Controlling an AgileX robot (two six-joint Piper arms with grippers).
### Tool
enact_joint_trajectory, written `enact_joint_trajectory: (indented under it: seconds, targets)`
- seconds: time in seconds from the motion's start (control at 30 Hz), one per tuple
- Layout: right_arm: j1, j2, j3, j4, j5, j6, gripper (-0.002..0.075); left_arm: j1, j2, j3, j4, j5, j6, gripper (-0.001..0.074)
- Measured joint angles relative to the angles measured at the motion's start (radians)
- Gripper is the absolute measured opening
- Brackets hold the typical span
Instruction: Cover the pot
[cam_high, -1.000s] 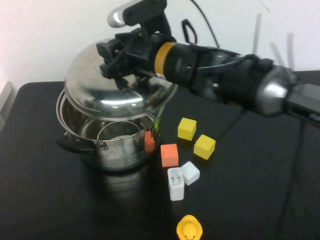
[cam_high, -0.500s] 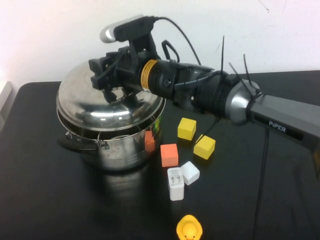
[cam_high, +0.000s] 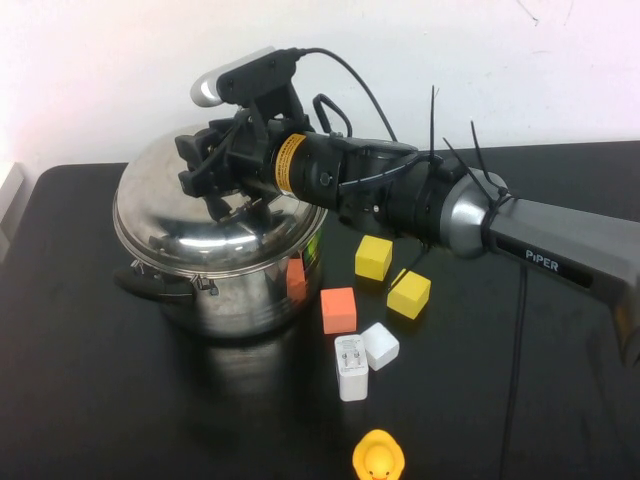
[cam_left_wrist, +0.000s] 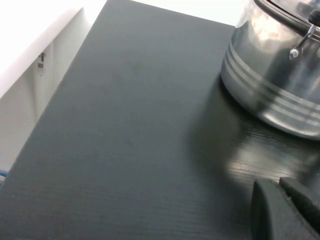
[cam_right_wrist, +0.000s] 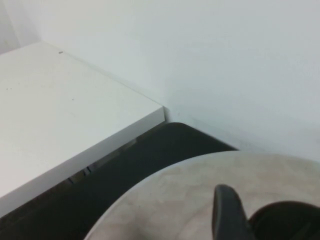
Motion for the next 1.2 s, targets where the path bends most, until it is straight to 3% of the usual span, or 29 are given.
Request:
enact_joint_trajectory:
  seconds: [0.83,1.0,1.07,1.2]
  targets:
    - [0.002,0.0,-0.004,-0.106,0.058,0.098,0.0343,0.0,0.0,0.0,0.0,0.0,-0.005,-0.0002]
    - [0.002,-0.038,0.002,-0.136,0.105,0.104,0.0497,0.0,0.0,0.0,0.0,0.0,-0.005,-0.0002]
    - [0.002,-0.084,0.007,-0.151,0.132,0.104,0.051,0.0,0.0,0.0,0.0,0.0,-0.005,-0.0002]
    - [0.002,-0.235,0.055,-0.172,0.218,0.104,0.0447,0.0,0.0,0.0,0.0,0.0,-0.005,-0.0002]
